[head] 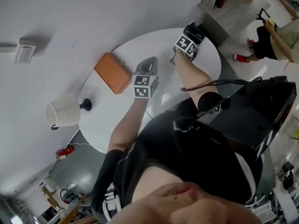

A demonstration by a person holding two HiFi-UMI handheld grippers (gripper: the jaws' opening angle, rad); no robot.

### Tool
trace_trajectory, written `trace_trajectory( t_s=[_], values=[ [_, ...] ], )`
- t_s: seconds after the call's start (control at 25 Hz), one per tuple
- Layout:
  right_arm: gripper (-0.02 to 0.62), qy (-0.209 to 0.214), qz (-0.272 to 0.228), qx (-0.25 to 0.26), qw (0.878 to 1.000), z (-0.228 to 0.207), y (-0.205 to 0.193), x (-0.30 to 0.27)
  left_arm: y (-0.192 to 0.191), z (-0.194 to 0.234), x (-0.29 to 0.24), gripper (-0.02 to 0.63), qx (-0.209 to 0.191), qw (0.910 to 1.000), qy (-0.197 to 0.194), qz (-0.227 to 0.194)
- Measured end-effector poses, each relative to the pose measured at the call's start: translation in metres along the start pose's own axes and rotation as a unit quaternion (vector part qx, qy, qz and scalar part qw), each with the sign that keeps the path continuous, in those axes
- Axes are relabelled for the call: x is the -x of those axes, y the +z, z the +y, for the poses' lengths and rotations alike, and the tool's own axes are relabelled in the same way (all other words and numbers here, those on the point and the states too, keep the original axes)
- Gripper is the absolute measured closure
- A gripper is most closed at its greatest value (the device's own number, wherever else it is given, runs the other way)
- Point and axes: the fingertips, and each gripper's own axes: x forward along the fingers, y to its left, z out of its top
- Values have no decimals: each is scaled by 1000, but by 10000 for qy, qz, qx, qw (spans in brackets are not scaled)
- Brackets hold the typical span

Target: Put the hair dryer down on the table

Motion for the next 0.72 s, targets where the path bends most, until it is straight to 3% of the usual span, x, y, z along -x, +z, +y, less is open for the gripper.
trace_trajectory(
  t_s=[0.24,0.52,0.72],
  values=[
    [291,552,35,85,9984,9,-2,2,-5,-5,13,574,85,9999,78,-68],
    [258,787,114,110,9968,7,-11,16,-10,1,36,574,202,9994,220,-188],
    [255,1173,24,578,9914,16,-18,46,-6,8,58,574,278,9979,384,-445]
  ],
)
